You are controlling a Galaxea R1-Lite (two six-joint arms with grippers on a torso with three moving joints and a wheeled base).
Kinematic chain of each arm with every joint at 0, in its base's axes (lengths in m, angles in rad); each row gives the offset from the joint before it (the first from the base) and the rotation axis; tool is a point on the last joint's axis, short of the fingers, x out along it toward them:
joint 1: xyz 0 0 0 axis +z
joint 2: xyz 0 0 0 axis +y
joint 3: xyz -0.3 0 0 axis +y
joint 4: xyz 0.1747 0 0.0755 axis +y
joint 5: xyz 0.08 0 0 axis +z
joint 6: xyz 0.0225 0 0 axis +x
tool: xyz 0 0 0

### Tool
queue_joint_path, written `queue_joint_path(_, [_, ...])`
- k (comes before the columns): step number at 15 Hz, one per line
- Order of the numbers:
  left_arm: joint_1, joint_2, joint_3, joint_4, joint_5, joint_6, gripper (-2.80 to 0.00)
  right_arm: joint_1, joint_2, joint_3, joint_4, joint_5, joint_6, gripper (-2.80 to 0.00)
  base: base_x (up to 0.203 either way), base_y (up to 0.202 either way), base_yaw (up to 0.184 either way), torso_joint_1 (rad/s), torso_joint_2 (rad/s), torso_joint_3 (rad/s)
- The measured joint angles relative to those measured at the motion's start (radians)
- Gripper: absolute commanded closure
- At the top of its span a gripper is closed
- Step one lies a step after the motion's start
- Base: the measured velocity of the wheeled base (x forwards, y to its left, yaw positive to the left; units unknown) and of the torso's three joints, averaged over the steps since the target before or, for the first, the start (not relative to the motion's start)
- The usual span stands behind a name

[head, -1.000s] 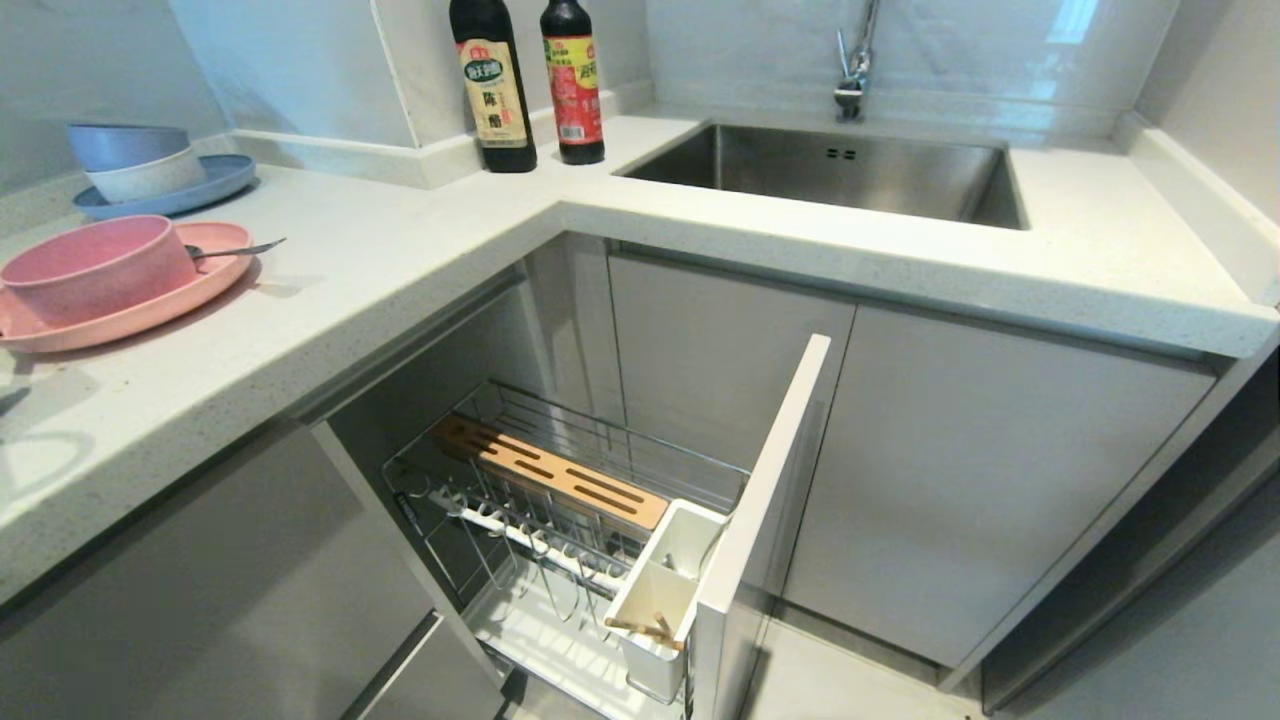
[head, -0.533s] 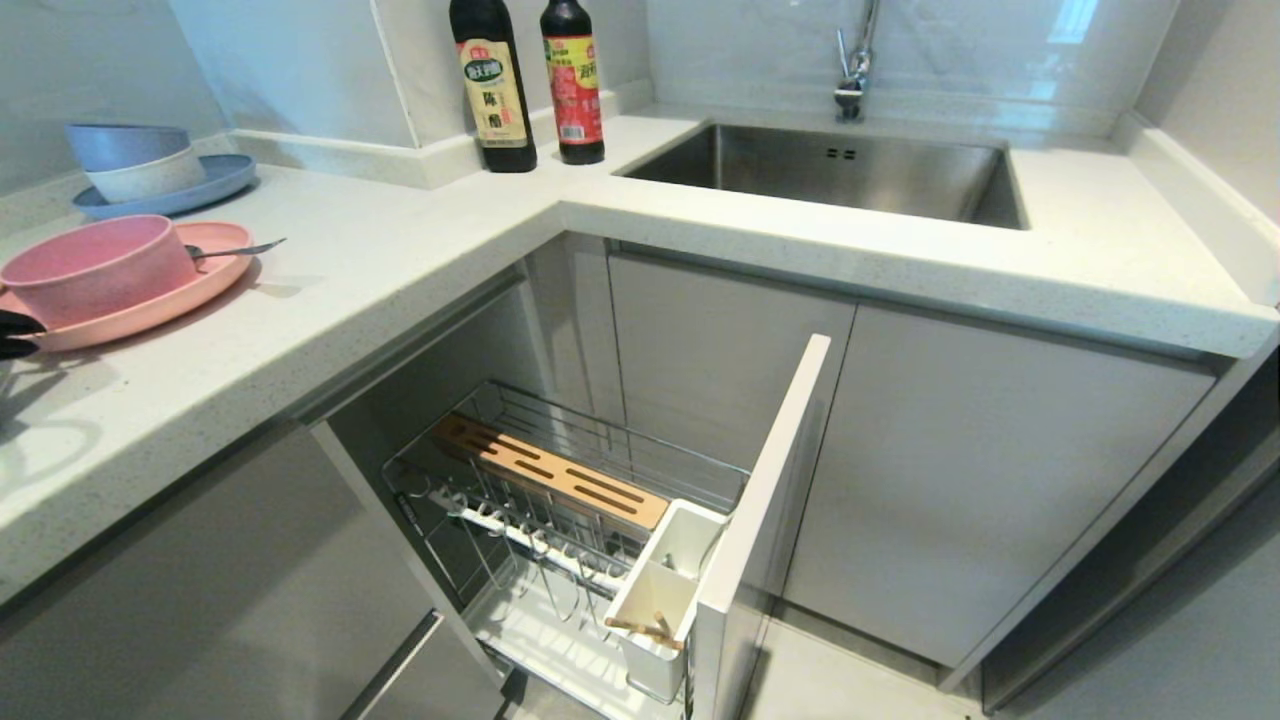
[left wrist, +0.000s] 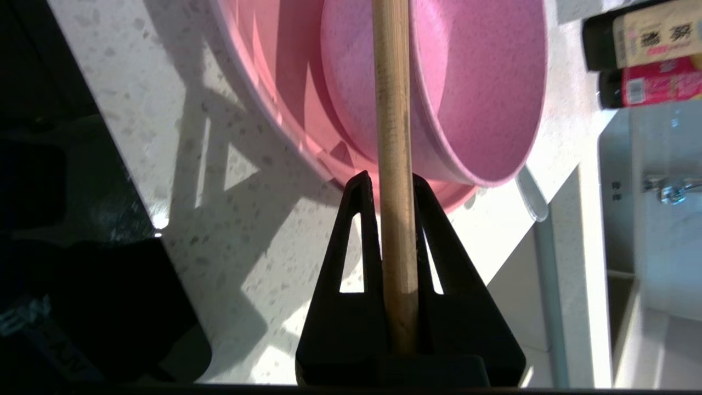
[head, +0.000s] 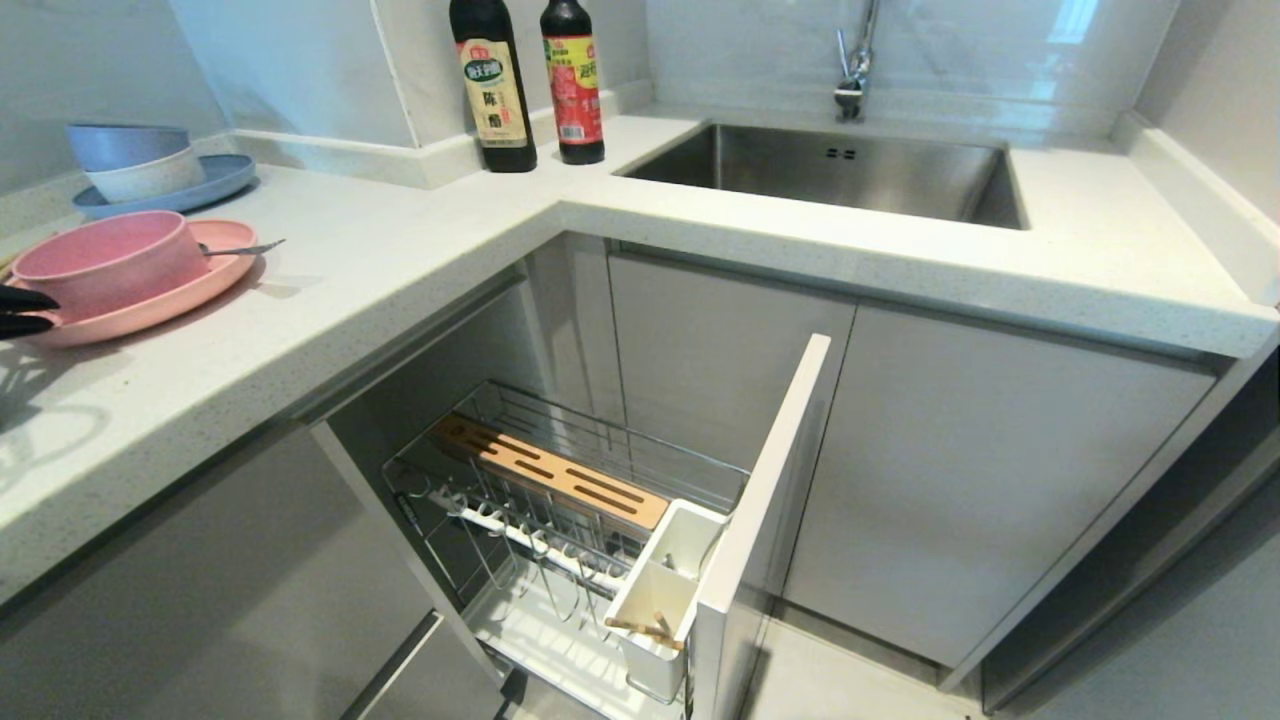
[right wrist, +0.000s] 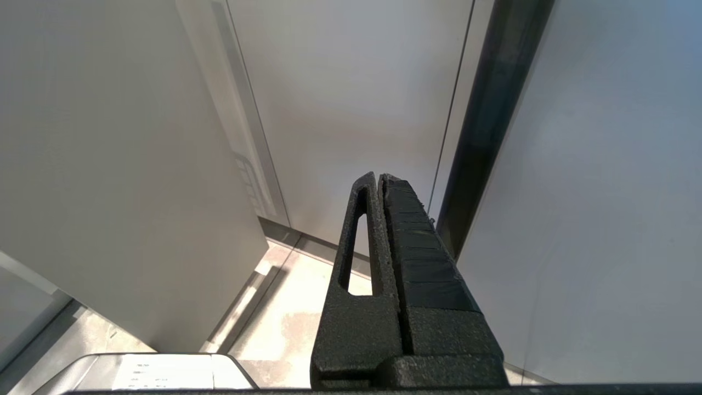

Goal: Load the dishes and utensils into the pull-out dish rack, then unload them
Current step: Take the chopsticks out of the cupboard

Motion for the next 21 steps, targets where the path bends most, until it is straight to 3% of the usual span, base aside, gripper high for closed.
queue_joint_path(18, [0.003,0.002,0.016,-0.018,-0.022,-0.010,0.00,0.000,0.000,0.000,0.000,0.000,0.000,0.00,0.000,0.000,0.000,0.000,0.00,0.000])
queue_joint_path(19, [0.003,0.001,0.013,-0.016,-0.021,-0.010,-2.80,0.000,0.000,0.000,0.000,0.000,0.000,0.00,0.000,0.000,0.000,0.000,0.00,0.000])
queue_joint_path(21, [0.007,-0.001,0.010,-0.018,-0.021,-0.011,-2.80,0.000,0.000,0.000,0.000,0.000,0.000,0.00,0.000,0.000,0.000,0.000,0.00,0.000])
